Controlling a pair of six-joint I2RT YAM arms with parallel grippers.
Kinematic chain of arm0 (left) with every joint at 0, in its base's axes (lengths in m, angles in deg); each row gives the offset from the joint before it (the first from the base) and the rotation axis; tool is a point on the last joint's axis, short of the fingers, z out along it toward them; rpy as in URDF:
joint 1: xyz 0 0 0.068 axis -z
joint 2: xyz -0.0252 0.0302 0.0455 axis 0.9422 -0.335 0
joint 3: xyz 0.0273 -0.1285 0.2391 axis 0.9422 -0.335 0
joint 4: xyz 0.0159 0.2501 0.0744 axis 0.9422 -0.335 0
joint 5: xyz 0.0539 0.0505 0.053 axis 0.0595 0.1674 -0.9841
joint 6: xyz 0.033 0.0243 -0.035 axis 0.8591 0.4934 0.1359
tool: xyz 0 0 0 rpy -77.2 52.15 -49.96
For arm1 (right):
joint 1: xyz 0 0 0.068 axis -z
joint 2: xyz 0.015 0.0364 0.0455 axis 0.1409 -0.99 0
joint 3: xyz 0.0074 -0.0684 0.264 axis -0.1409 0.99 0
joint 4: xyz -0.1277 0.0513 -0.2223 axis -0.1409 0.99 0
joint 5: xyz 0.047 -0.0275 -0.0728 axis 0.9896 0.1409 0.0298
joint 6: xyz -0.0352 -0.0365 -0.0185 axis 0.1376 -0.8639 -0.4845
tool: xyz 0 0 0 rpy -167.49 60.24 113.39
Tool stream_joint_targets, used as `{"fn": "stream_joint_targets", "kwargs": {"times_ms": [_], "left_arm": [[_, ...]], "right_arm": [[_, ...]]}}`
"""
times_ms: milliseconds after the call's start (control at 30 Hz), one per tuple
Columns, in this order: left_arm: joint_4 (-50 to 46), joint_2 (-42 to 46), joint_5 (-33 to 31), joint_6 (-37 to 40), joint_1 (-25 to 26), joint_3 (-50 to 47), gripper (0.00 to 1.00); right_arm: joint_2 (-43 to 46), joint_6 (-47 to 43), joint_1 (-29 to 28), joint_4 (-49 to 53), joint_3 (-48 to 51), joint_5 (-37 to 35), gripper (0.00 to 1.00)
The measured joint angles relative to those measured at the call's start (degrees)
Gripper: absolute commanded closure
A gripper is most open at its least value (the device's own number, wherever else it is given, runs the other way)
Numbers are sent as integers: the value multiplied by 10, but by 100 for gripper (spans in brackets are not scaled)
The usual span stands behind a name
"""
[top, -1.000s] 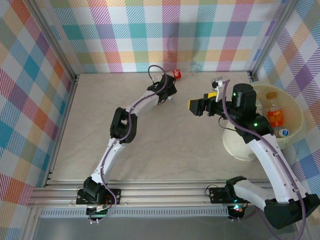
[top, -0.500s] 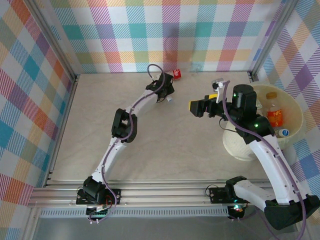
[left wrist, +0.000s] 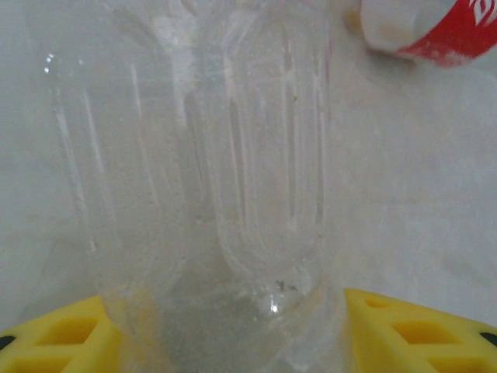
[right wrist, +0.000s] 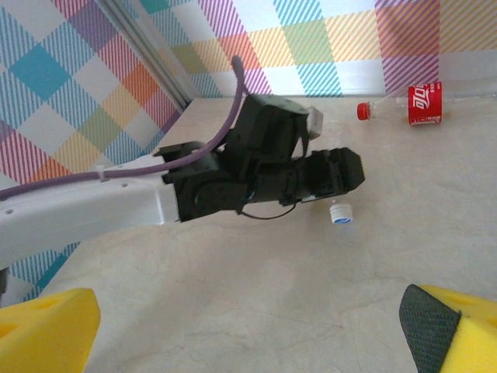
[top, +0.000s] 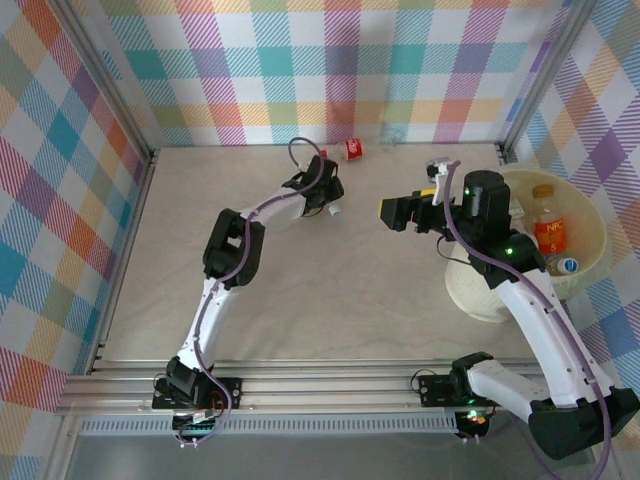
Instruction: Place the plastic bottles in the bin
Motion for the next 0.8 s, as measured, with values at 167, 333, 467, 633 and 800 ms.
{"fn": "stream_joint_targets", "kwargs": {"times_ms": [167,333,467,633,800], "left_arm": [[80,81,21,0,0,-150,48],[149,169,51,-2,0,-285,48],[204,240,91,-2,0,-358,48],[273,333,144,-2,1,-443,48],[329,413,192,-2,1,-522,49]], "right_arm": [[-4,22,0,-4,0,-1,0],[-15,40,0,-31,8,24,0],[-16,49,0,-51,20,35,0],[-20,61,0,-64,20,38,0],[-23,85,0,-70,20,38,0]]}}
